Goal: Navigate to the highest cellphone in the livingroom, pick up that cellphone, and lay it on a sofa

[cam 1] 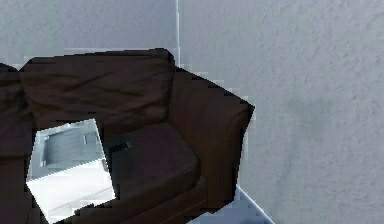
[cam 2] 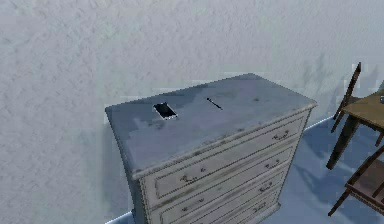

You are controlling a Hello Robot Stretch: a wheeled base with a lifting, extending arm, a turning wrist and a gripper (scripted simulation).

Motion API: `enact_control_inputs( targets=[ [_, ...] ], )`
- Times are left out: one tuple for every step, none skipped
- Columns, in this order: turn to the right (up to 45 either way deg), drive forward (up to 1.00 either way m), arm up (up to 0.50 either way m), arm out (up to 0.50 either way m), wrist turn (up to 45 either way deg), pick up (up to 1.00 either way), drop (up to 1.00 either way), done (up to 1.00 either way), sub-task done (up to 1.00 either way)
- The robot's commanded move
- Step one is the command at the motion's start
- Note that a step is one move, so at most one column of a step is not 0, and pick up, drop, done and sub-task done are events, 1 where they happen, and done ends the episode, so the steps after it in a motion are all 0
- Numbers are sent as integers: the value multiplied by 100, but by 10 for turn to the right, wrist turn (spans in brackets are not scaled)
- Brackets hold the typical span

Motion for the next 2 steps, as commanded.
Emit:
enact_control_inputs(
  targets=[
    [0,0,50,0,0,0,0,0,0],
    [0,0,38,0,0,0,0,0,0]
  ],
)
